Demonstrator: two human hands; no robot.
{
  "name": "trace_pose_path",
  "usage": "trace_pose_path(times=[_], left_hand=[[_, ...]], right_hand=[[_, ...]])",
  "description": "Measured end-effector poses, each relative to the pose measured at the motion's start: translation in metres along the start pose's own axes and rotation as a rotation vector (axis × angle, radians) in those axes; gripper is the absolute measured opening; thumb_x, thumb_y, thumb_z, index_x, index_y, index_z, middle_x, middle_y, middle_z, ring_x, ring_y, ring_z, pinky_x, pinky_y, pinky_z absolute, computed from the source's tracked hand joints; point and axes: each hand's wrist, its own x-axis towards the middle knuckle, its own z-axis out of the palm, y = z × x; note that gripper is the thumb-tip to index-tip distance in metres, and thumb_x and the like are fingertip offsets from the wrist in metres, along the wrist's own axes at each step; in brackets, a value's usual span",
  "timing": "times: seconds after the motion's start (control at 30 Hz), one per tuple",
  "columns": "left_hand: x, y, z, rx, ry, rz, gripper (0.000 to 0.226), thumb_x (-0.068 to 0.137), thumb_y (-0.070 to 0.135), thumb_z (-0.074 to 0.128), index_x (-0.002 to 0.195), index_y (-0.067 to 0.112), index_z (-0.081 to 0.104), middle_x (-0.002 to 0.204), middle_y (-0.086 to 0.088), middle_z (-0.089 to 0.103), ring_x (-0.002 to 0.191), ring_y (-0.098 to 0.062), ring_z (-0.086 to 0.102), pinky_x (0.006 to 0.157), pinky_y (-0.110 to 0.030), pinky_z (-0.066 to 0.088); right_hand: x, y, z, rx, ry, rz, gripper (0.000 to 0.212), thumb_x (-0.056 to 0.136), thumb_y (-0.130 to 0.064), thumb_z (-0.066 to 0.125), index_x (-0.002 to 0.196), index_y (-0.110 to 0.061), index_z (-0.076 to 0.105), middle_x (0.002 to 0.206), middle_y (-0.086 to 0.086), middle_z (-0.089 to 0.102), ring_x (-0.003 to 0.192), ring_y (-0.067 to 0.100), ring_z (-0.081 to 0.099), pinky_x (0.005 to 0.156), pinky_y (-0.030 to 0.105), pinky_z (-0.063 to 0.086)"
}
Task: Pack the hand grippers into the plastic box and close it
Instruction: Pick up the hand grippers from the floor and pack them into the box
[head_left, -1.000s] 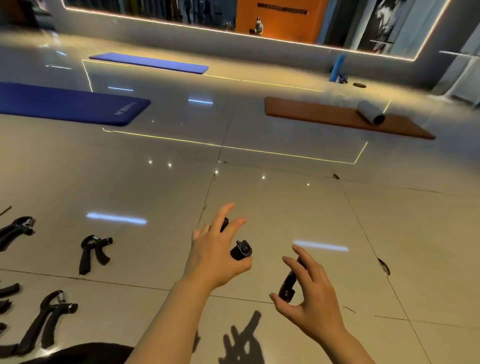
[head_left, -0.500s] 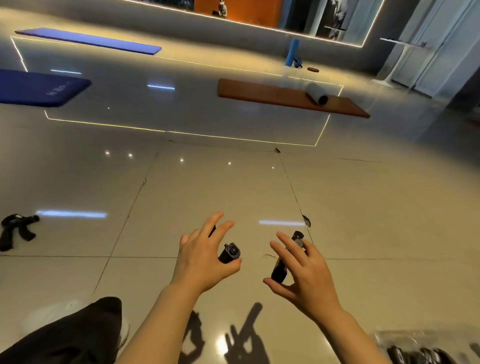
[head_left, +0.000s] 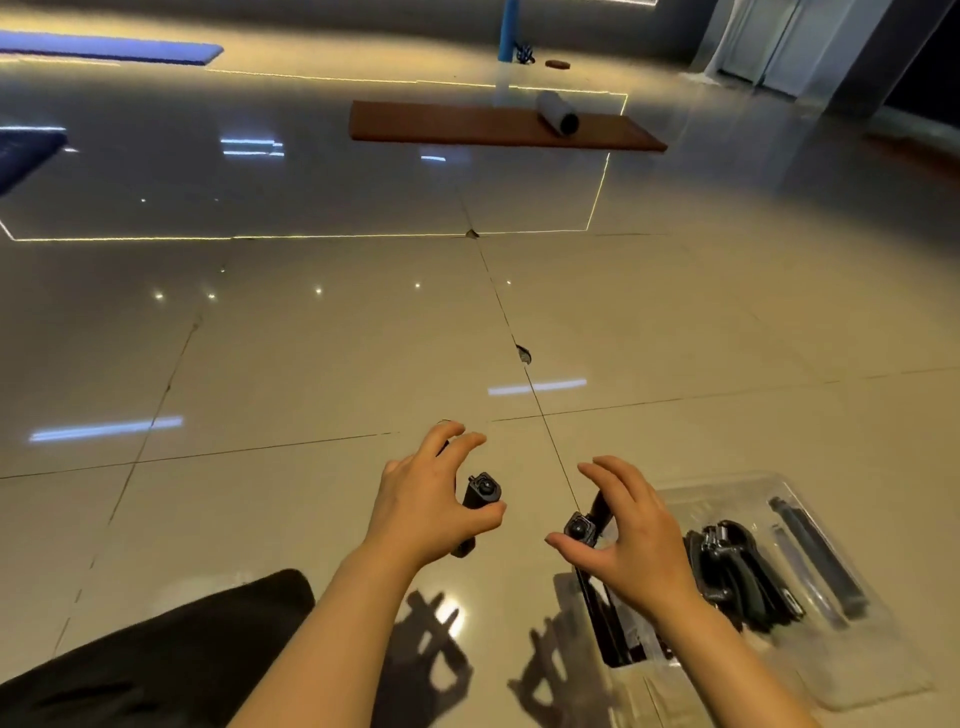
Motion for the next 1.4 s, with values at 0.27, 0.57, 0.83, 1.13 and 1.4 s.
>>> trace_pose_path(times=[0.27,0.57,0.83,1.13,1.4], left_hand=[[0.016,0.018,0.021,0.085,0.111,0.149,0.073,0.063,0.064,0.048,0.125,0.027,0.053,0.127,0.009,0.049,0.095,-0.017,0.059,0.082,-0.029,0.038],[0.036,0.058,0.038,0.176,-0.027,0.237,0.077,0.073,0.057,0.06,0.141,0.033,0.033,0.136,0.01,0.038,0.108,-0.016,0.051,0.096,-0.032,0.035],[0.025,0.142,0.104,0.053,-0.028,0.176,0.078,0.073,0.056,0.062,0.141,0.034,0.031,0.138,0.008,0.033,0.107,-0.016,0.051,0.098,-0.034,0.036],[0.001,0.272,0.183,-0.318,0.141,0.035,0.075,0.07,0.046,0.07,0.136,0.034,0.037,0.136,0.009,0.034,0.112,-0.016,0.049,0.095,-0.04,0.044],[-0.006,0.295,0.206,-0.576,0.306,-0.278,0.086,0.072,0.038,0.076,0.14,0.039,0.025,0.141,0.006,0.021,0.105,-0.005,0.031,0.082,-0.024,0.035]], right_hand=[[-0.002,0.026,-0.021,0.062,0.047,0.197,0.073,0.065,-0.061,0.069,0.125,-0.022,0.054,0.128,-0.006,0.048,0.111,0.01,0.048,0.087,0.026,0.042],[0.005,0.054,-0.048,0.148,0.09,0.342,0.076,0.066,-0.048,0.078,0.131,-0.024,0.046,0.129,-0.009,0.043,0.113,0.01,0.045,0.089,0.031,0.045],[-0.05,0.105,-0.1,0.184,0.236,0.52,0.082,0.067,-0.045,0.079,0.135,-0.028,0.037,0.135,-0.006,0.038,0.122,0.015,0.041,0.091,0.03,0.038],[-0.11,0.173,-0.169,0.156,0.176,0.466,0.076,0.069,-0.046,0.078,0.132,-0.027,0.041,0.13,-0.009,0.041,0.105,-0.005,0.039,0.079,0.016,0.034],[-0.11,0.224,-0.185,0.258,0.133,0.586,0.081,0.067,-0.049,0.077,0.134,-0.029,0.036,0.129,-0.007,0.045,0.11,0.006,0.044,0.088,0.029,0.038]])
